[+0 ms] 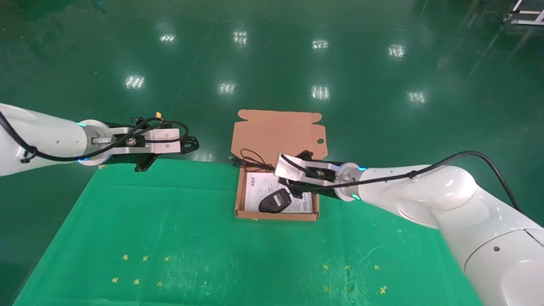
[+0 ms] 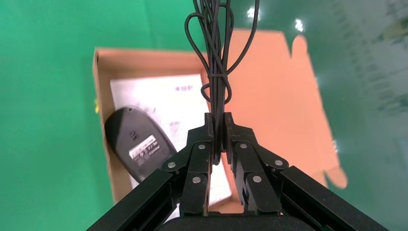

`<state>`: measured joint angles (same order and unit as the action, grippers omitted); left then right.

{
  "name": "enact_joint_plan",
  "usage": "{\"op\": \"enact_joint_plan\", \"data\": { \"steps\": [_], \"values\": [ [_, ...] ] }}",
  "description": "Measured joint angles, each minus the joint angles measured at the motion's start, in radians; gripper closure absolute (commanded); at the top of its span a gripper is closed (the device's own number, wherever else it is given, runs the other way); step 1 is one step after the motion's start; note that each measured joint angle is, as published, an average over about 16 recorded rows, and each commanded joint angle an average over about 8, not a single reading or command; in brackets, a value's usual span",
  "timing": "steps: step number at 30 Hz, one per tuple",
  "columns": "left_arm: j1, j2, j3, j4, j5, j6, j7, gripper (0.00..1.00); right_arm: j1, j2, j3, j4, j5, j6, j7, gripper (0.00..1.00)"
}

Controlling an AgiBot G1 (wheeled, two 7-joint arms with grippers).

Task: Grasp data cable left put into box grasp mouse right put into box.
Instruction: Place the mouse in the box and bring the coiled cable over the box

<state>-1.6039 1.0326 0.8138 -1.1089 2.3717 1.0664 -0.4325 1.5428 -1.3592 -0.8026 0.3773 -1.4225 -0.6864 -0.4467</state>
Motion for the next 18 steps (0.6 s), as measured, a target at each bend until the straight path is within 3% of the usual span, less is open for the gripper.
{"op": "enact_joint_plan", "data": {
  "steps": [2,10,18],
  "values": [
    [0.001,0.001,0.000,0.000,-0.001,0.000,0.000,1.00,-0.002,0.002,-0.006,-0.008,0.007,0.003,0.000,0.00],
    [0.018,0.026,0.007,0.006,-0.009,-0.015,0.008,1.00,-0.008,0.017,-0.025,-0.008,0.016,0.004,0.015,0.00],
    [0.050,0.105,0.028,0.051,-0.032,-0.070,0.049,1.00,-0.005,0.067,-0.033,0.025,0.015,0.000,0.035,0.00]
  ]
}}
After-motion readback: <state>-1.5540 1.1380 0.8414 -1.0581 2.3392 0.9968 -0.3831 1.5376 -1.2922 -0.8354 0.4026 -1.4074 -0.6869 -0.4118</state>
